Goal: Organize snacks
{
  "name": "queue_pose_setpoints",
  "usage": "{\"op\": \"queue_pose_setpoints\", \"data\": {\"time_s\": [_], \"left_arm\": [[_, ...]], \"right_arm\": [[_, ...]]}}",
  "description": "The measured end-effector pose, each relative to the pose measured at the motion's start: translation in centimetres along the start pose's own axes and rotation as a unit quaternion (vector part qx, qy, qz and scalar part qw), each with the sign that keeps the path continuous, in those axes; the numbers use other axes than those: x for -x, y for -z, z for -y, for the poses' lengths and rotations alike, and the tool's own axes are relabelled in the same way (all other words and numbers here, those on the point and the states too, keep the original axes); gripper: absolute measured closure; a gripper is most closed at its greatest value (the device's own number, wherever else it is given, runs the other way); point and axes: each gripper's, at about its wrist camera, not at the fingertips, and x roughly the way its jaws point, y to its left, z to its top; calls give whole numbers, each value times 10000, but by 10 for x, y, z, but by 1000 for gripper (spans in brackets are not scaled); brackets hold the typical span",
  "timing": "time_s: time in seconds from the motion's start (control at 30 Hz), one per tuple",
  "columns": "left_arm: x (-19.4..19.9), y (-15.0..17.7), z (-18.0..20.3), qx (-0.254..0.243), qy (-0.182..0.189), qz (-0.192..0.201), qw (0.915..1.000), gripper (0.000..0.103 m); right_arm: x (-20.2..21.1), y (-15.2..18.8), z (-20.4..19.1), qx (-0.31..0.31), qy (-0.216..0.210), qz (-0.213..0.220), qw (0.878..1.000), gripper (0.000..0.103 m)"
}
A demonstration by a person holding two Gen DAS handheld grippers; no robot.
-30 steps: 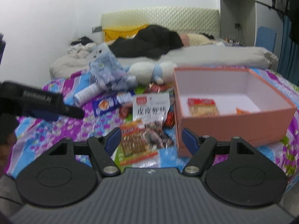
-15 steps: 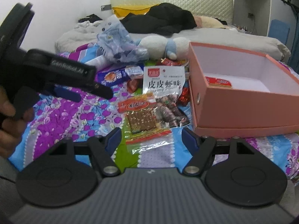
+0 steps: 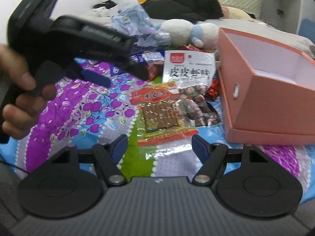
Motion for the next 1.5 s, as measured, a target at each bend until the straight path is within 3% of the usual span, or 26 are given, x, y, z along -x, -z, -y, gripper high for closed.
{"op": "queue_pose_setpoints", "data": {"time_s": [0.13, 0.23, 0.53, 0.83, 0.87, 1.07, 1.13, 1.2, 1.3, 1.5], "left_arm": [[-19, -13, 3, -151, 24, -86, 9998, 16], [-36, -24, 3, -201, 132, -202, 9995, 15], [-83, -42, 10, -600, 16, -504, 9969, 15], [-120, -60, 8, -561, 254, -595, 9963, 18], [-123, -62, 7, -511, 272, -607, 9965, 20], [-129, -67, 3, -307, 245, -574, 9976, 58], [-124, -67, 0, -283, 220, -538, 9979, 82], [-119, -67, -2, -250, 262, -509, 9980, 87], [-109, -66, 2, -297, 263, -431, 9983, 97], [-79, -64, 10, -295, 276, -179, 9990, 102]], "right_arm": [[-14, -5, 1, 82, -118, -18, 9999, 28], [-25, -9, 1, 269, -98, -49, 9996, 15], [-58, -16, 4, 505, -254, -255, 9981, 15], [-80, -24, 4, 630, -305, -291, 9971, 12], [-82, -25, 4, 622, -333, -302, 9971, 12], [-87, -29, 4, 683, -492, -393, 9957, 11], [-87, -31, 4, 602, -635, -458, 9951, 22], [-83, -31, 1, 684, -697, -454, 9942, 32], [-77, -30, -8, 962, -669, -428, 9922, 33], [-59, -26, -14, 1000, -757, -432, 9912, 34]]}}
